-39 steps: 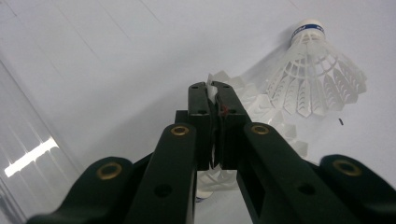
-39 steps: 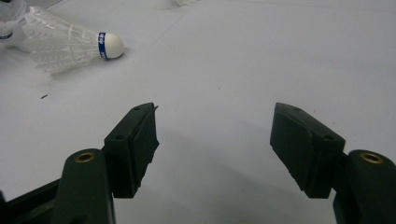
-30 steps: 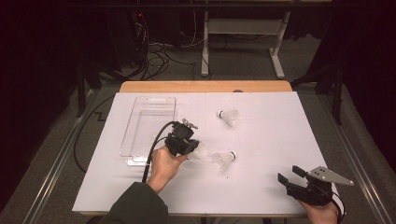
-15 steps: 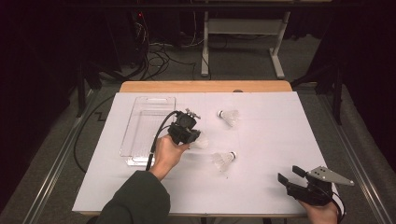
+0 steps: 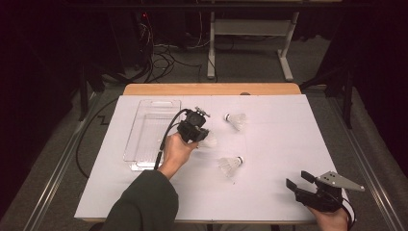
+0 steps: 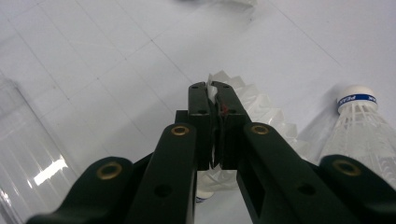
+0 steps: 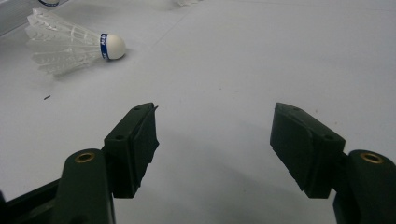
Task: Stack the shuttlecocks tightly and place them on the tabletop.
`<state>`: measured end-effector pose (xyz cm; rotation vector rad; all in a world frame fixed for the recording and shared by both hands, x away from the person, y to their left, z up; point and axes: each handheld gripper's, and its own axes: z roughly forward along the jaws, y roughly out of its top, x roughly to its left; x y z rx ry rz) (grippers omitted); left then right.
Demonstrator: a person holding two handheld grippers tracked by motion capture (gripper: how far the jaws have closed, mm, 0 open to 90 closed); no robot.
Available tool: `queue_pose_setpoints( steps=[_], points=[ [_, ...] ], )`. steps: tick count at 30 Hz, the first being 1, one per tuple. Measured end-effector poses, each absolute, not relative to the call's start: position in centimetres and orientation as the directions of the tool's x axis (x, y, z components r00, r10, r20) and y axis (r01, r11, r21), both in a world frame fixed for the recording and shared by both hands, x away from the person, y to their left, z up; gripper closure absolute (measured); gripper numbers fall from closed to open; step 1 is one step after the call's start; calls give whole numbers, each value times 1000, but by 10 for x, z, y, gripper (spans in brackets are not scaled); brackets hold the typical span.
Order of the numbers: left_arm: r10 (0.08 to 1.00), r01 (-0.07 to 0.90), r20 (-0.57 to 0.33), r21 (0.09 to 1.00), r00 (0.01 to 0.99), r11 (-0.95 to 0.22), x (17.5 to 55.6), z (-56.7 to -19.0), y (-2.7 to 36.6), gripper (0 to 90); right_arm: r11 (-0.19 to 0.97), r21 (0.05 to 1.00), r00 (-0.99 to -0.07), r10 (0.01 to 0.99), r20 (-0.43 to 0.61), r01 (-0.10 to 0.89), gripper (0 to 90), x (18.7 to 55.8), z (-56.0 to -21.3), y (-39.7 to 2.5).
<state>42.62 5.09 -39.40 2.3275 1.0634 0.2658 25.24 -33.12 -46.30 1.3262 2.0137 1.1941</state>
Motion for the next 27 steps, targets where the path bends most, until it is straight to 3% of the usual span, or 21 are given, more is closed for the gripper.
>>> queue_pose_setpoints(
  steps=[27],
  points=[
    [745,601,37,566,666,-564,460,-409,28,867,161,848,-446,890,97,505,324,253,-463,-331]
  ],
)
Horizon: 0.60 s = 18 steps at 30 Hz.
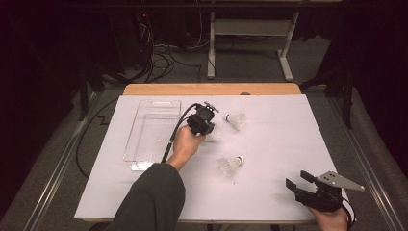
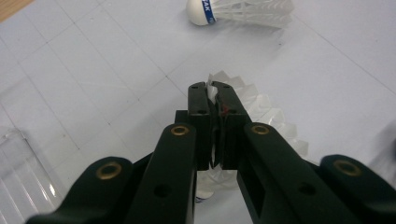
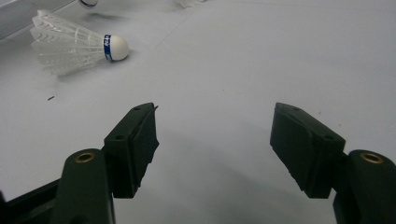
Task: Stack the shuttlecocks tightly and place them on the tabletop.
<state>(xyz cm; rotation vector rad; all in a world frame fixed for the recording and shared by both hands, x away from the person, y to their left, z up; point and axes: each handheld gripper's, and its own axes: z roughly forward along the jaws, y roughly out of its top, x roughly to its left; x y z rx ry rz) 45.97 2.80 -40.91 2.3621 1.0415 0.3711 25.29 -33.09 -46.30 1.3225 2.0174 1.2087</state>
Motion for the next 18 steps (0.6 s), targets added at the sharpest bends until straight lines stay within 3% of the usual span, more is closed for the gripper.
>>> queue_pose_setpoints(
  steps=[18],
  points=[
    [748,587,62,578,660,-566,466,-420,20,860,166,849,-454,886,96,502,323,253,-463,-330]
  ],
)
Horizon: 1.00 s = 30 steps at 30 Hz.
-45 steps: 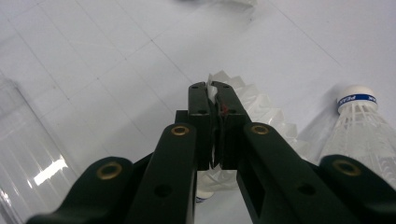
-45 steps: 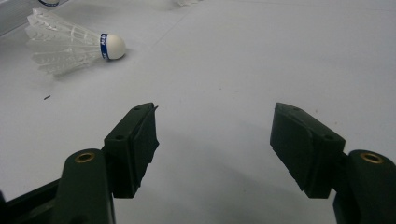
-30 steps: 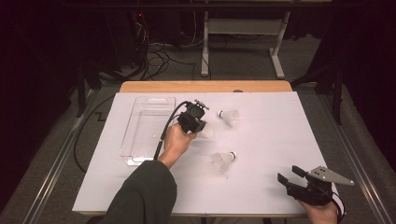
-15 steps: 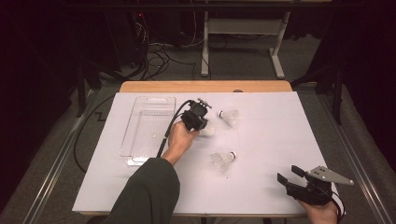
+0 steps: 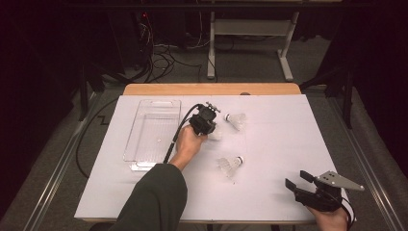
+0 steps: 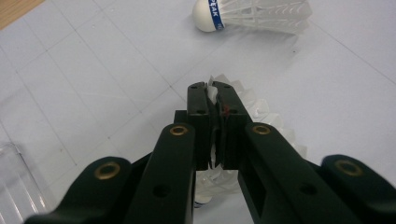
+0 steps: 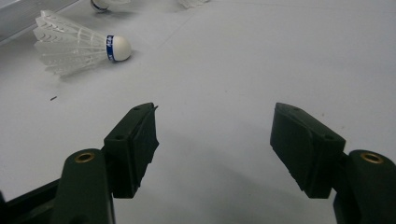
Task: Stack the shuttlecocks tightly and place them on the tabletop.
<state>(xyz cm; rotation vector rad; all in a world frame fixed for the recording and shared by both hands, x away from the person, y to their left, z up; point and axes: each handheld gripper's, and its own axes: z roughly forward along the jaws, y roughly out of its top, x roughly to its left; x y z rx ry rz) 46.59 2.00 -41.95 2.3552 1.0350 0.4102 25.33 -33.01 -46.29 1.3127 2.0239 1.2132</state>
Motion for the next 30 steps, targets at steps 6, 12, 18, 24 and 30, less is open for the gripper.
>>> queue_pose_setpoints(
  steps=[6,12,18,24,30],
  points=[
    [752,600,28,583,659,-547,467,-422,17,846,167,849,-455,885,95,501,323,253,-463,-330],
    [750,603,15,585,661,-543,466,-425,12,775,171,849,-457,885,91,500,324,253,-463,-330],
    [747,601,18,580,665,-550,467,-423,5,725,171,849,-461,883,93,499,324,253,-463,-330],
    [746,599,23,579,666,-552,467,-424,0,681,171,849,-463,881,94,499,324,253,-463,-330],
    [748,601,19,582,664,-548,466,-424,-1,635,173,850,-466,880,94,498,324,253,-463,-330]
  ],
)
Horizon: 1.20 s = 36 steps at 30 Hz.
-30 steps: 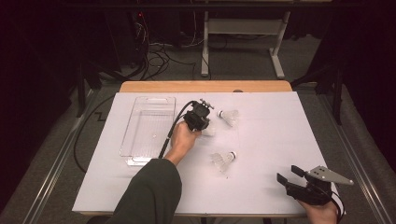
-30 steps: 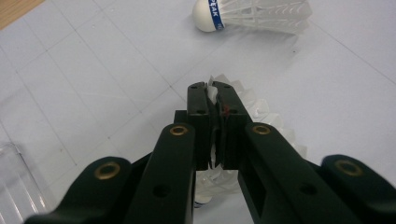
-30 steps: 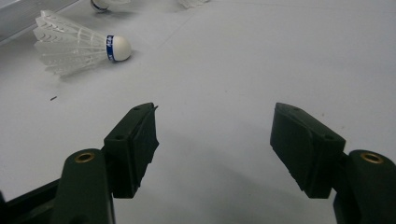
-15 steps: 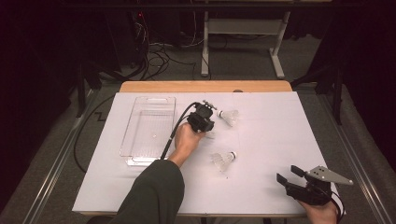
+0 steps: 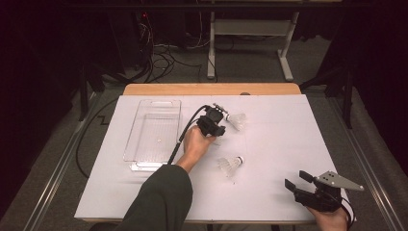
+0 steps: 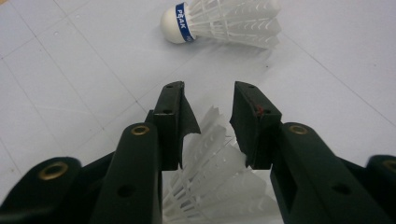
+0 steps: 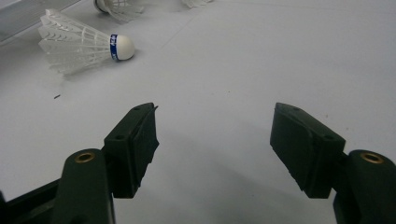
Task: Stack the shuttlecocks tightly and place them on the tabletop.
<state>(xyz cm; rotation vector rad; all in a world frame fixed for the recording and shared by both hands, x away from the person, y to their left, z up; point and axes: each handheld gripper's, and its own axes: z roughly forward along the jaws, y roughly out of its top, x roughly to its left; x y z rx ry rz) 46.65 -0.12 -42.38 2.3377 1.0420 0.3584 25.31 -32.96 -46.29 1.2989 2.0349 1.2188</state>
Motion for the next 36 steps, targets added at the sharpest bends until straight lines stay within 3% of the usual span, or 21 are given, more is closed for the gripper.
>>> queue_pose_setpoints(
  steps=[36],
  points=[
    [747,610,2,575,665,-545,468,-423,1,600,172,848,-464,880,96,501,323,253,-463,-330]
  ],
)
